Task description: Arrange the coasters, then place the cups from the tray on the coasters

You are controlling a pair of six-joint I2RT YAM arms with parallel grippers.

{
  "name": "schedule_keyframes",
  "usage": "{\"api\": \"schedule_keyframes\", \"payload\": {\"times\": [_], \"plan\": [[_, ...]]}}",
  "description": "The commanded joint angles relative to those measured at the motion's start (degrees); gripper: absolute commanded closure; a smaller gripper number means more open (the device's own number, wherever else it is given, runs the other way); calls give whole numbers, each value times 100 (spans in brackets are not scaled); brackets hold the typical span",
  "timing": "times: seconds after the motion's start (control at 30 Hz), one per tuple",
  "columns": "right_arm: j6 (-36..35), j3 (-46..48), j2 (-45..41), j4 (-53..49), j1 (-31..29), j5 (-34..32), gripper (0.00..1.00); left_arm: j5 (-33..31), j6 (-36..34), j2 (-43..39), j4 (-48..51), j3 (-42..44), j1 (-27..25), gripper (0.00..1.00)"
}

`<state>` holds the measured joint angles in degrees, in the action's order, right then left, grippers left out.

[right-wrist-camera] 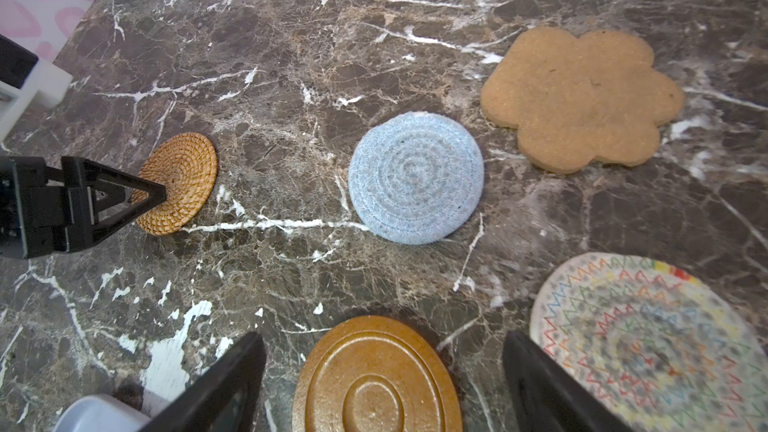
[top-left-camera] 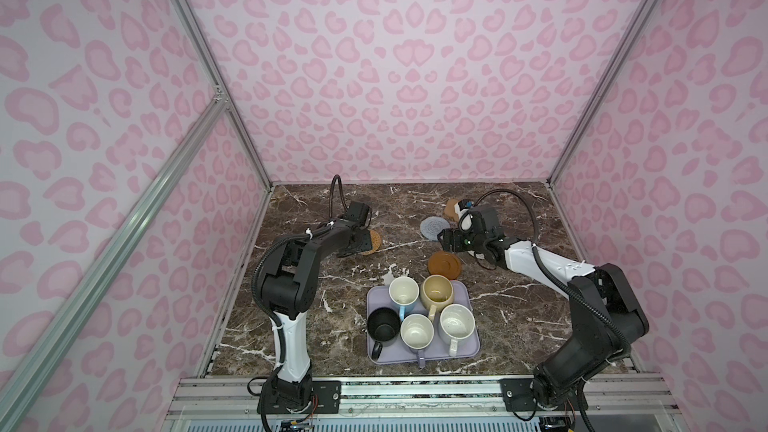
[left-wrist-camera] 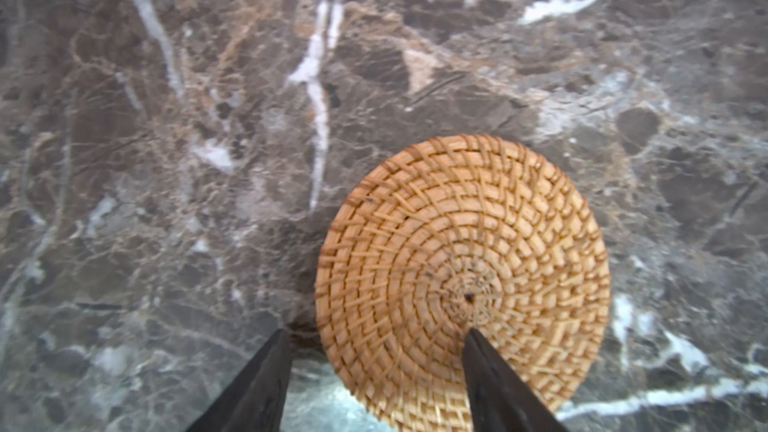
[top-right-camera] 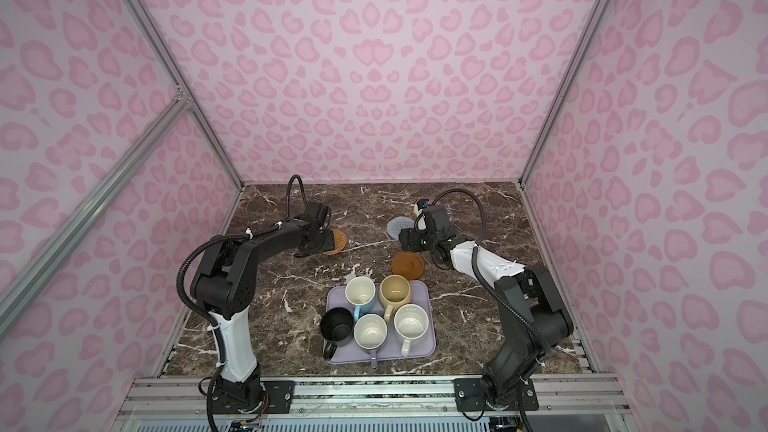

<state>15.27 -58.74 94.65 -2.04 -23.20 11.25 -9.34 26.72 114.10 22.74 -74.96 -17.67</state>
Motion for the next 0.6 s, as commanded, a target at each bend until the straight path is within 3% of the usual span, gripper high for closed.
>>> {"api": "schedule_keyframes", "payload": {"times": [0.0, 0.3, 0.57], "plan": [[3, -55, 46, -91, -41, -154, 9, -34, 58, -55, 444, 65, 65, 33], [-23, -64, -11, -149, -61, -210, 9, 168, 30, -226, 198, 155, 68, 32], [-59, -17, -225, -233, -62, -269, 9, -129, 198, -492, 536, -101, 70, 26]]}}
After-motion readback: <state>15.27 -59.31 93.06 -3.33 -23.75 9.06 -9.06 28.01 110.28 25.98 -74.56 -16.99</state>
